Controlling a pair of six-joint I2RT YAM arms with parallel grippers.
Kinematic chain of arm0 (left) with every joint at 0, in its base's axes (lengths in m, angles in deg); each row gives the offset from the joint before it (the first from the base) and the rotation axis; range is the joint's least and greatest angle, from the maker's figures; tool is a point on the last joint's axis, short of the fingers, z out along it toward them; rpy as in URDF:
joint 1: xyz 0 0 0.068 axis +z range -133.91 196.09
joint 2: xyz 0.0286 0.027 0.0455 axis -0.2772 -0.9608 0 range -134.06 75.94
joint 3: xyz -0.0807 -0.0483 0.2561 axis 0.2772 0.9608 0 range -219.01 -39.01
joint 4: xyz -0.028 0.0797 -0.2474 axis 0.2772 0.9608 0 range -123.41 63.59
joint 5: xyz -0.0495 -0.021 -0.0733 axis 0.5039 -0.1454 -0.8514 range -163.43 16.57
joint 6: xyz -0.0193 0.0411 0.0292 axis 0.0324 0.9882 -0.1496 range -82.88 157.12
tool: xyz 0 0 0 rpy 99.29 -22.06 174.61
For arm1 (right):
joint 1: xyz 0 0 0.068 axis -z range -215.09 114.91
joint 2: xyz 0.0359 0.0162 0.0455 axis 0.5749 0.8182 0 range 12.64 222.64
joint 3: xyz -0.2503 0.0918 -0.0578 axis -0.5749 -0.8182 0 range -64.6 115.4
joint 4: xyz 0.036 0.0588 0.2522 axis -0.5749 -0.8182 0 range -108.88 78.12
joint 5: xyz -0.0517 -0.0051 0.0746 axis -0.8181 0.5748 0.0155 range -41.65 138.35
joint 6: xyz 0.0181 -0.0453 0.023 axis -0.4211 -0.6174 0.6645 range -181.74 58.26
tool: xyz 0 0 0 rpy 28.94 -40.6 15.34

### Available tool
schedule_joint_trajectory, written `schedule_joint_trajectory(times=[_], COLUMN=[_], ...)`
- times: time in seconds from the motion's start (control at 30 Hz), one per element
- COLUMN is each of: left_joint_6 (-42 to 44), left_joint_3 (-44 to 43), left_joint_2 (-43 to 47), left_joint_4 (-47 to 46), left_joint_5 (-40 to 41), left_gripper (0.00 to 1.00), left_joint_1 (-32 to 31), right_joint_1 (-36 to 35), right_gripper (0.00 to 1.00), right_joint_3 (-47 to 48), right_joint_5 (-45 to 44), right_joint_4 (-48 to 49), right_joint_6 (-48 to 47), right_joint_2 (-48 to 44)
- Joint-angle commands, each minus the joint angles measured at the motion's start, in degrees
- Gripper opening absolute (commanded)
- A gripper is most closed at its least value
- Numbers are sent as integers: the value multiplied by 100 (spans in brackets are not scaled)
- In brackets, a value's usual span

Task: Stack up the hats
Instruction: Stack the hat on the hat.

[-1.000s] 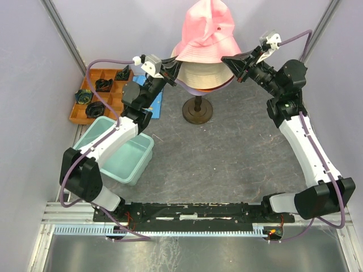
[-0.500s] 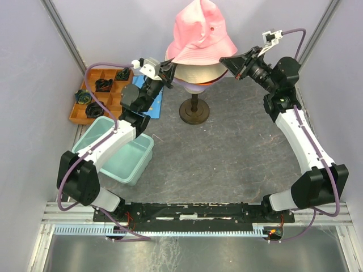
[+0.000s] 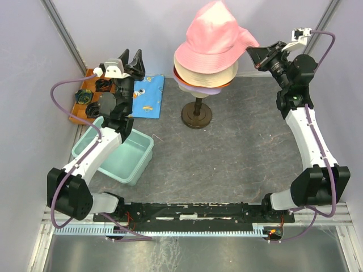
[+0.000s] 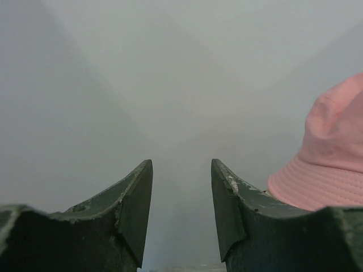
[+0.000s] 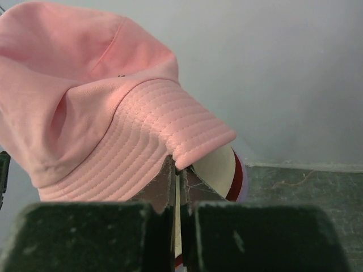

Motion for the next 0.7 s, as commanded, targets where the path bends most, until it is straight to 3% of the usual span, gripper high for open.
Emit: schedule_joint_trajectory(times=[0.0, 0.23, 0.47, 0.67], left_joint_6=[-85, -572, -1711, -3075], left_joint_3=[199, 126, -849, -761], left_joint_2=[265, 527, 596, 724], left_joint_4=[-276, 368, 2637, 2874], left_joint_5=[443, 266, -465, -951], left_gripper=[53, 54, 57, 57], left_joint_1=[-34, -28, -34, -40], right_joint_1=[-134, -487, -734, -959], right_gripper=[0, 0, 0, 0], right_joint_3=[268, 382, 198, -67], right_joint_5=[-48, 98, 133, 97], right_joint_4=[138, -39, -168, -388], right_joint_6=[70, 203, 452, 500], right_joint_2=[-22, -3, -143, -414])
